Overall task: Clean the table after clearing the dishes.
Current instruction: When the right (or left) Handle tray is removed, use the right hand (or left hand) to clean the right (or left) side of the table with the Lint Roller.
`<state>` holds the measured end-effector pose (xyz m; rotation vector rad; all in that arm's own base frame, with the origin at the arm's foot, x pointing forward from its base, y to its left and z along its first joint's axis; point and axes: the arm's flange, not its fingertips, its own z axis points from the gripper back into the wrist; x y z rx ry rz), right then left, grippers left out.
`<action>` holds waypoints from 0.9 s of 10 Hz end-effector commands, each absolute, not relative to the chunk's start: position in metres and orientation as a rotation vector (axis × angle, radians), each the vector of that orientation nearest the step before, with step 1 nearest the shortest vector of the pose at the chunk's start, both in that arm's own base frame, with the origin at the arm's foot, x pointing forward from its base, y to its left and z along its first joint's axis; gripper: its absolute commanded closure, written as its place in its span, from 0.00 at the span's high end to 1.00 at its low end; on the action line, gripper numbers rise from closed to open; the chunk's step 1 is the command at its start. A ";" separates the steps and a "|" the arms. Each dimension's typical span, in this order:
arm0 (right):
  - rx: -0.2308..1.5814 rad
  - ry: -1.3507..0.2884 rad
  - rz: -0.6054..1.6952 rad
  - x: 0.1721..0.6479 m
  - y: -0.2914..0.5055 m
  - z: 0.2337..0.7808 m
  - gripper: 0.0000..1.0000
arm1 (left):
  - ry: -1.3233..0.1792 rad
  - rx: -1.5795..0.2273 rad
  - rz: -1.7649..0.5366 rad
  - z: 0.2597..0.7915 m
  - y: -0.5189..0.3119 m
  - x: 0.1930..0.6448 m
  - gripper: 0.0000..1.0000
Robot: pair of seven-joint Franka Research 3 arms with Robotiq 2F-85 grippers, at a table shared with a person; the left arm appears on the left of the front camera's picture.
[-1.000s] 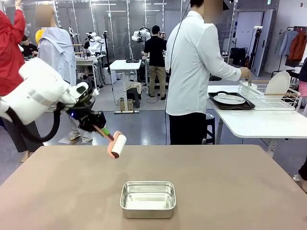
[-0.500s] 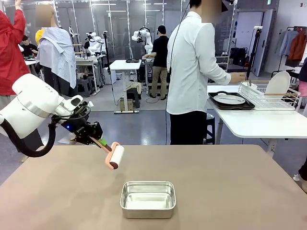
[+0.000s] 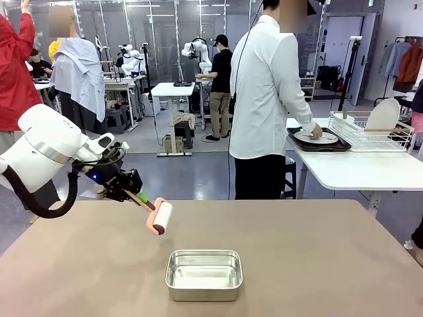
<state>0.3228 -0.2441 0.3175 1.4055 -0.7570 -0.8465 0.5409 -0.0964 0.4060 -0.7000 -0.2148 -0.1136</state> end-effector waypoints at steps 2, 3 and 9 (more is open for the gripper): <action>1.404 -0.753 -0.834 0.319 -0.240 0.321 1.00 | -0.179 -0.804 -0.037 0.374 -0.091 0.548 0.20; 1.404 -0.753 -0.834 0.319 -0.240 0.321 1.00 | -0.162 -0.833 -0.011 0.363 -0.090 0.547 0.20; 1.404 -0.753 -0.834 0.319 -0.240 0.321 1.00 | -0.145 -0.904 -0.003 0.303 -0.071 0.535 0.20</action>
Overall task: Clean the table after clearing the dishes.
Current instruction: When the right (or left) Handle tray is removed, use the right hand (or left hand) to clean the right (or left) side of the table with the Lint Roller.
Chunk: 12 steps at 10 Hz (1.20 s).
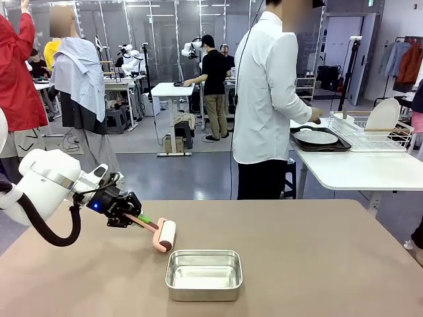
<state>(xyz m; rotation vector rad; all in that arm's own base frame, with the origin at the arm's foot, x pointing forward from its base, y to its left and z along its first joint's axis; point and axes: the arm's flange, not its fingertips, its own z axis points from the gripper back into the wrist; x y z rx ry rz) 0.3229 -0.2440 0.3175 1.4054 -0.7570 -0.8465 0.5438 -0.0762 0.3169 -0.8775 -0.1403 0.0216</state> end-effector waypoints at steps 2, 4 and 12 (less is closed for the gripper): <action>1.404 -0.753 -0.834 0.319 -0.240 0.321 1.00 | -0.170 -0.873 -0.015 0.283 -0.063 0.538 0.20; 1.404 -0.753 -0.834 0.319 -0.240 0.321 1.00 | -0.194 -0.829 0.017 0.278 -0.040 0.548 0.20; 1.404 -0.753 -0.834 0.319 -0.240 0.321 1.00 | -0.254 -0.602 0.068 0.311 0.101 0.562 0.20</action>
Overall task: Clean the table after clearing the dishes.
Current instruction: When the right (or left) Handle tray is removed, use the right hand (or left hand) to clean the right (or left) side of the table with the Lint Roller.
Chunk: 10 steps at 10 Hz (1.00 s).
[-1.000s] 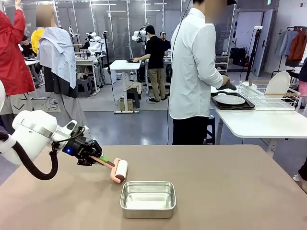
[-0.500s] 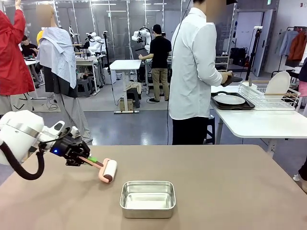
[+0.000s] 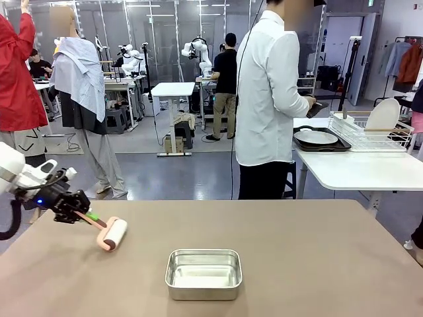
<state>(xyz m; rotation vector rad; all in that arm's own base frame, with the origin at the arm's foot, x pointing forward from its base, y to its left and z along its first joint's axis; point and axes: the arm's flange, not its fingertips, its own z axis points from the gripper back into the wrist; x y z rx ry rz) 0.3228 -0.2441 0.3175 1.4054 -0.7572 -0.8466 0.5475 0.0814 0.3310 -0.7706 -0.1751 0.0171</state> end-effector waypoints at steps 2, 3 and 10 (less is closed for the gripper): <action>1.404 -0.753 -0.834 0.319 -0.240 0.321 1.00 | -0.287 -0.516 0.093 0.320 0.131 0.557 0.20; 1.404 -0.753 -0.834 0.319 -0.240 0.321 1.00 | -0.316 -0.452 0.111 0.323 0.146 0.556 0.20; 1.404 -0.753 -0.834 0.319 -0.240 0.321 1.00 | -0.478 -0.355 0.036 0.433 0.181 0.512 0.20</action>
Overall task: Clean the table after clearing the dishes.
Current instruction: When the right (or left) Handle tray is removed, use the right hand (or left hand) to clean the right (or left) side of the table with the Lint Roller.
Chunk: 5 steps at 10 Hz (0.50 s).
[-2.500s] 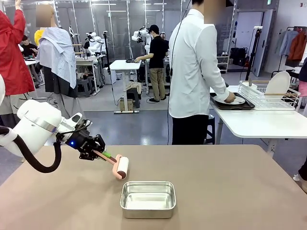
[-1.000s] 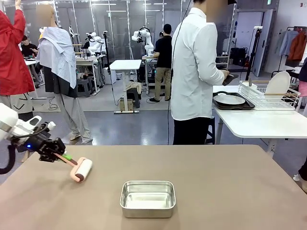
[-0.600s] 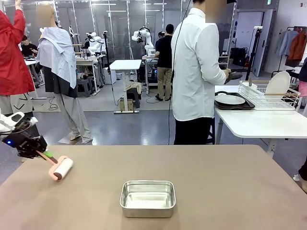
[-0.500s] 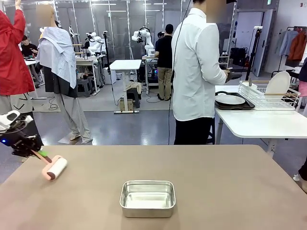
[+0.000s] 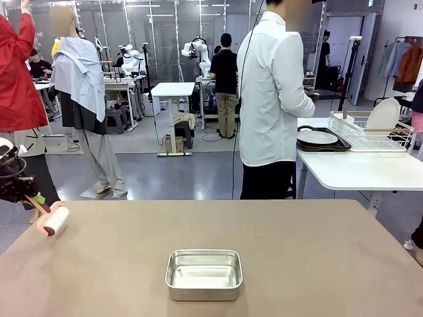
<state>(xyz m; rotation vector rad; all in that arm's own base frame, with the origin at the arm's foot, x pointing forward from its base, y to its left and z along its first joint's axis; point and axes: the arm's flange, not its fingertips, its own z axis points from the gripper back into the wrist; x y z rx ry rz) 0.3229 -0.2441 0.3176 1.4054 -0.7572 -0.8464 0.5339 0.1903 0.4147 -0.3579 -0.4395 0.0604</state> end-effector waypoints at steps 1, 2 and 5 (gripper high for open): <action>1.404 -0.753 -0.834 0.319 -0.240 0.321 1.00 | -0.499 -0.375 0.035 0.449 0.179 0.500 0.20; 1.404 -0.753 -0.834 0.319 -0.240 0.321 1.00 | -0.513 -0.396 0.026 0.461 0.178 0.489 0.20; 1.404 -0.753 -0.834 0.319 -0.240 0.321 1.00 | -0.501 -0.366 0.040 0.456 0.181 0.511 0.20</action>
